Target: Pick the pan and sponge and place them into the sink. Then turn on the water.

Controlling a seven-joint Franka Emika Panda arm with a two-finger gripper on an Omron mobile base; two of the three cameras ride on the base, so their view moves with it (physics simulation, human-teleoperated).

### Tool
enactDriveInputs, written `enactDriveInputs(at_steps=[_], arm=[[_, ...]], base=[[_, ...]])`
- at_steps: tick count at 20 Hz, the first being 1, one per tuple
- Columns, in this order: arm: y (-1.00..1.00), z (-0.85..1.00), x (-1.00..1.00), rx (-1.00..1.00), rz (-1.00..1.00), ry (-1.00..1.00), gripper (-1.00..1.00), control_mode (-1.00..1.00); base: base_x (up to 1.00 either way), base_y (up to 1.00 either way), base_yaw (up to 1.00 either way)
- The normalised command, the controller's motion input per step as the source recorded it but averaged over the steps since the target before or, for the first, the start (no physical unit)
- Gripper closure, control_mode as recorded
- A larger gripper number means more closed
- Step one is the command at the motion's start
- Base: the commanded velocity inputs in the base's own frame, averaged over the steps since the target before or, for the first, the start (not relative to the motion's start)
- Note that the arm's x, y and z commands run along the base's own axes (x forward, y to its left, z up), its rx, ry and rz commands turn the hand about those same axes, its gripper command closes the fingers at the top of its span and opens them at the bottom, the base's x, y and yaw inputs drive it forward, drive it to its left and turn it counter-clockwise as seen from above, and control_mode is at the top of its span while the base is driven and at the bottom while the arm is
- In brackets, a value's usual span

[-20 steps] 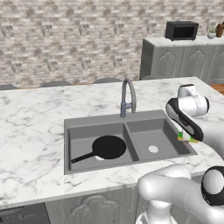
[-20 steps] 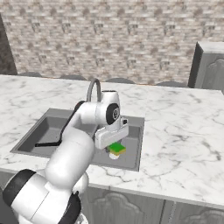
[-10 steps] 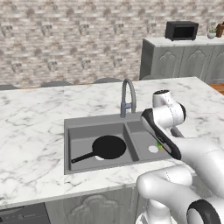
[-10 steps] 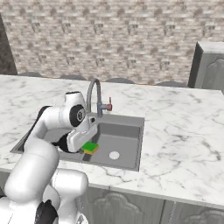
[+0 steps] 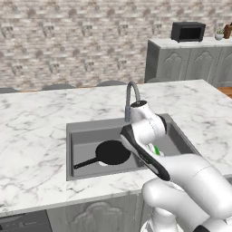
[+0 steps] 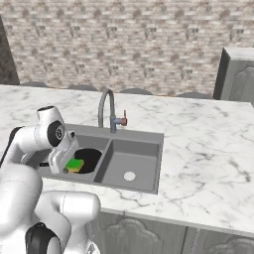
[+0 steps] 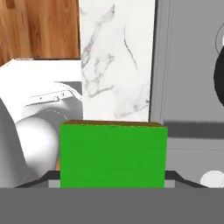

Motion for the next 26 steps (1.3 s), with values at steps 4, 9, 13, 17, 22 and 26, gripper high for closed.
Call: enactDriveInputs(at_steps=[4,9,13,17,22,26], arm=[[0.82,-0.01,0.66,0.01,0.12,-0.01,1.00,-1.00],[0.44,-0.12,0.84,0.05,0.07,0.00,1.00,-1.00],[0.18,-0.57,0.89,0.07,0.08,0.00,1.00,-1.00],[0.18,-0.65,0.79,0.05,0.06,0.00,1.00,-1.00],[0.25,-0.72,0.65,0.01,0.02,0.00,1.00,-1.00],[0.20,-0.39,0.51,0.00,-0.02,0.00,1.00,-1.00]], base=[[0.00,0.00,0.00],[0.00,0.00,0.00],[0.00,0.00,0.00],[0.00,0.00,0.00],[0.00,0.00,0.00],[0.00,0.00,0.00]])
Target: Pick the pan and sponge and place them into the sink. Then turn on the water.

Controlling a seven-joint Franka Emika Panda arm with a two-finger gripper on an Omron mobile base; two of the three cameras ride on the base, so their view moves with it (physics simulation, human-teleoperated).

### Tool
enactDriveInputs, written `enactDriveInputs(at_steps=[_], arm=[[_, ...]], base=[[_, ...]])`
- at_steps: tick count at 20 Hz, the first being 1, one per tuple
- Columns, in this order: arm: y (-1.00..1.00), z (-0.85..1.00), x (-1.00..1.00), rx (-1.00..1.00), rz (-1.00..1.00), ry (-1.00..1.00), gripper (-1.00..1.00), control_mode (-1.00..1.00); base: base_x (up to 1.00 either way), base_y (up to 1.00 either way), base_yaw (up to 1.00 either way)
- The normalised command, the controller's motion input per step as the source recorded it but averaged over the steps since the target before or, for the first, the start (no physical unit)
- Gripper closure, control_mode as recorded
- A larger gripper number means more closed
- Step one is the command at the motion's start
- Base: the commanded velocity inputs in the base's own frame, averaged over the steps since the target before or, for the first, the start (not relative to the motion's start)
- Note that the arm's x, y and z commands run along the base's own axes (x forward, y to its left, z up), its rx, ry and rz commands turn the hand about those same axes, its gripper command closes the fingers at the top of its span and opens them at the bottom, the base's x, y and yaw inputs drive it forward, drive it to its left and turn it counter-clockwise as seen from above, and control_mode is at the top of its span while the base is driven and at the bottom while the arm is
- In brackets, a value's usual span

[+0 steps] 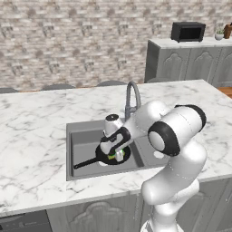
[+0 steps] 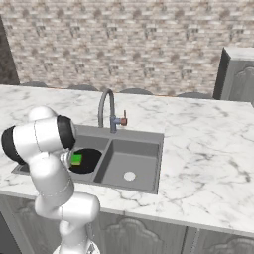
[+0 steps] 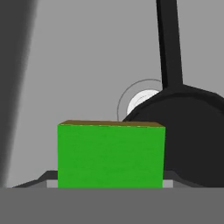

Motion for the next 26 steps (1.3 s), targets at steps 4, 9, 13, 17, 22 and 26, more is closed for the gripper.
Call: enactDriveInputs(at_steps=[4,9,13,17,22,26], arm=[[0.01,-0.14,0.36,0.00,-0.04,0.00,1.00,-1.00],[0.00,-0.20,0.39,0.00,-0.01,0.00,1.00,-1.00],[0.00,-0.42,0.38,0.00,-0.01,0.01,1.00,-1.00],[0.00,-0.44,0.30,0.00,0.00,0.00,1.00,-1.00],[0.00,-0.32,0.14,0.00,0.00,0.00,1.00,-1.00],[0.00,-0.04,0.06,0.00,-0.02,0.00,-1.00,-1.00]], base=[[0.00,0.00,0.00],[0.00,0.00,0.00],[0.00,0.00,0.00],[0.00,0.00,0.00],[0.00,0.00,0.00],[0.00,0.00,0.00]])
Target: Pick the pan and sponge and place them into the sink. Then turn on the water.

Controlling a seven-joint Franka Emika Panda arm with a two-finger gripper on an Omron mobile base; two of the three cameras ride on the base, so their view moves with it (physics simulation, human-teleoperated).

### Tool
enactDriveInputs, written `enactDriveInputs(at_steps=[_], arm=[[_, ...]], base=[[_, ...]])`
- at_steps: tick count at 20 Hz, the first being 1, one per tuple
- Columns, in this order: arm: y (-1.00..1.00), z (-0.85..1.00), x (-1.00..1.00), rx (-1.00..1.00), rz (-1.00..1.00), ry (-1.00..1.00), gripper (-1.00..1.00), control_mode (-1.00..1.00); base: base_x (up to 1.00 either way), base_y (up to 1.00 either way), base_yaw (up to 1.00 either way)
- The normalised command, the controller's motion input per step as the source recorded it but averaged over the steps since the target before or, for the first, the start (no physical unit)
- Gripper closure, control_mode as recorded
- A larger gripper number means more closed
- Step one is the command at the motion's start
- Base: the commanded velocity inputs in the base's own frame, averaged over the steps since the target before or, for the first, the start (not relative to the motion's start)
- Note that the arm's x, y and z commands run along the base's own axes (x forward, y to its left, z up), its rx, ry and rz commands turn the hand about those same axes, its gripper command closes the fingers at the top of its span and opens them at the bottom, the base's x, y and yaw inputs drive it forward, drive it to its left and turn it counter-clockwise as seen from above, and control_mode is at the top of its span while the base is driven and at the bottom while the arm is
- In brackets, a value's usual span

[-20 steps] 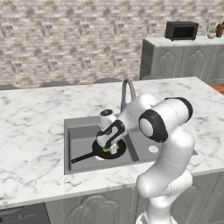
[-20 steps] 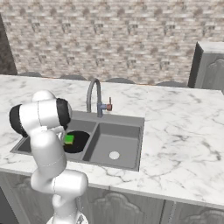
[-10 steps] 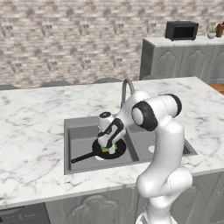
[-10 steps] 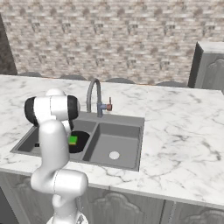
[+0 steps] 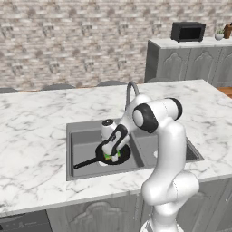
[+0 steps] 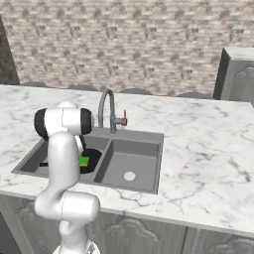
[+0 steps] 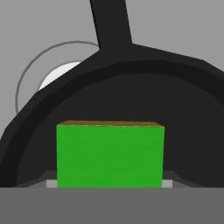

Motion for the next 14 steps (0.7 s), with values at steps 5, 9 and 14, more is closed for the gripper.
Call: enactDriveInputs(at_steps=[5,9,14], arm=[[0.00,0.14,0.00,0.00,-0.01,0.01,-1.00,-1.00],[0.00,0.55,0.00,0.01,-0.02,0.06,-1.00,-1.00],[0.00,0.91,0.00,0.01,-0.01,0.05,-1.00,-1.00]], base=[[0.00,0.00,0.00],[0.00,0.00,0.00],[0.00,0.00,0.00]])
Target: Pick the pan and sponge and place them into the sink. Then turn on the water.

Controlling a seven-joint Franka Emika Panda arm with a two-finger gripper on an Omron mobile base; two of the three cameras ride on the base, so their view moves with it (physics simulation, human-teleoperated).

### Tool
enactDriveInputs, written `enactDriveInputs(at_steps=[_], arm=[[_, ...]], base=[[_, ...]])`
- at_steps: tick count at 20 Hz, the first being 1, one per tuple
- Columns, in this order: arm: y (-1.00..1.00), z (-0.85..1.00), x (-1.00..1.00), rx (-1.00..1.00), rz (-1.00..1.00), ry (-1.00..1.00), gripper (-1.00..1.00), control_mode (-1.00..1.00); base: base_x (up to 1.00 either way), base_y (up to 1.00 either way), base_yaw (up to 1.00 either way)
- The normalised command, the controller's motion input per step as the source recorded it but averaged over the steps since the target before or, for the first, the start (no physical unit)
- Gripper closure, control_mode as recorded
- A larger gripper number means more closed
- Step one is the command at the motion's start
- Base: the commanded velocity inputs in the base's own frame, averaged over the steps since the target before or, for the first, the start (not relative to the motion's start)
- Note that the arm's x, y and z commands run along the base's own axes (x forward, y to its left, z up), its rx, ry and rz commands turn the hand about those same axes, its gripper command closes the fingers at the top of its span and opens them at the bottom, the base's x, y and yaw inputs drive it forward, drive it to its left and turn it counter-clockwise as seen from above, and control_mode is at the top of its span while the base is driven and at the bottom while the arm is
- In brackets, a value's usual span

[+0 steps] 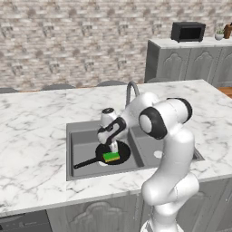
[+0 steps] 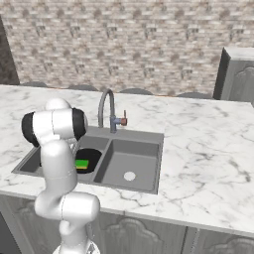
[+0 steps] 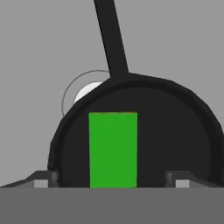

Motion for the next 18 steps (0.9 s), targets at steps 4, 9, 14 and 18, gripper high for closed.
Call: enactDriveInputs(at_steps=[4,9,14,18], arm=[[-0.01,1.00,-0.18,0.02,-0.07,0.00,-1.00,-1.00],[-0.03,1.00,-0.70,0.07,-0.20,-0.04,-1.00,-1.00],[-0.17,1.00,-0.82,0.13,-0.33,-0.07,-1.00,-1.00],[-0.23,1.00,-0.80,0.15,-0.38,-0.02,-1.00,-1.00]], base=[[0.00,0.00,0.00],[0.00,0.00,0.00],[0.00,0.00,0.00],[0.00,0.00,0.00]])
